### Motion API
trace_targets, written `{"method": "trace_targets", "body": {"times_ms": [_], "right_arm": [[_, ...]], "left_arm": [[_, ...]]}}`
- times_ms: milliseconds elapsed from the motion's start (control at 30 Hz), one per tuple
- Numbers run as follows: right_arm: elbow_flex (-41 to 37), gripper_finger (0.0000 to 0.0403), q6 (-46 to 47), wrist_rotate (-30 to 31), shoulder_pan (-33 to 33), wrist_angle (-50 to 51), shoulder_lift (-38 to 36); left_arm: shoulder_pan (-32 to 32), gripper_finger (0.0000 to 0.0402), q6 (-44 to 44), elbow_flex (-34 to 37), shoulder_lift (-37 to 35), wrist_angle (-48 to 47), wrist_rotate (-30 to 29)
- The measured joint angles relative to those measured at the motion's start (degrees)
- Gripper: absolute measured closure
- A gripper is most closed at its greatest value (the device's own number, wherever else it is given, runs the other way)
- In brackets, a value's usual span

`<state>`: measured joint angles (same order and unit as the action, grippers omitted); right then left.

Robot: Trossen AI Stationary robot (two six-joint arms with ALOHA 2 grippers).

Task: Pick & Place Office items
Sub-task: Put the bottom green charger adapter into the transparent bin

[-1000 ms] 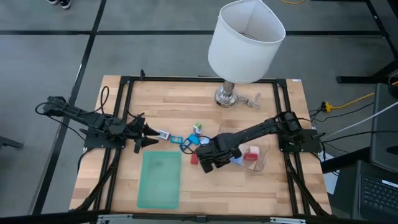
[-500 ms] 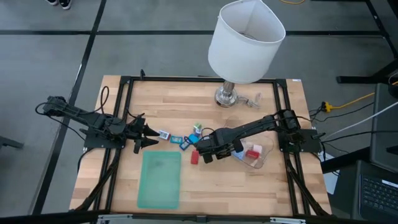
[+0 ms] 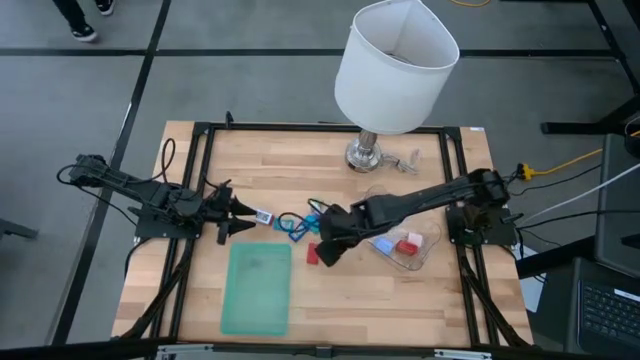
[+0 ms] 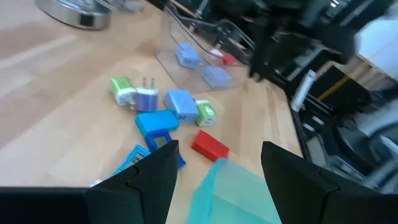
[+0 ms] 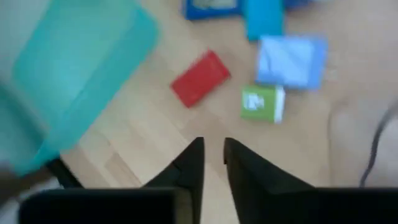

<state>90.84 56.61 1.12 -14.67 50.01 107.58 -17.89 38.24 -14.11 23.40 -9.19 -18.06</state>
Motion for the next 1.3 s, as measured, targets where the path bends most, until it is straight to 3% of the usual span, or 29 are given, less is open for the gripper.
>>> {"method": "trace_targets", "body": {"times_ms": [267,433,567,867,1300], "right_arm": [[0.02,0.0232,-37.79,-7.43,1.4,3.99,0.84],[-0.01,0.0184,-53.83,-6.38,4.04,6.08,2.93],[0.01,0.0168,-63.49,-5.53,5.91,5.3,4.87],[0.01,0.0175,-73.49,-6.88,7.79,2.41,11.96],[0.09,0.0177,-73.76,-10.96,7.41,-1.44,13.11]], "left_arm": [[-0.02,0.0178,3.63,0.0,0.0,0.07,-6.55],[-0.02,0.0178,4.52,0.0,0.0,0.02,-10.38],[-0.01,0.0178,5.73,0.0,0.02,-0.22,-11.34],[-0.01,0.0178,10.37,-0.01,0.8,-5.11,-13.35],[0.0,0.0178,12.82,-0.01,4.71,-4.76,-13.43]]}}
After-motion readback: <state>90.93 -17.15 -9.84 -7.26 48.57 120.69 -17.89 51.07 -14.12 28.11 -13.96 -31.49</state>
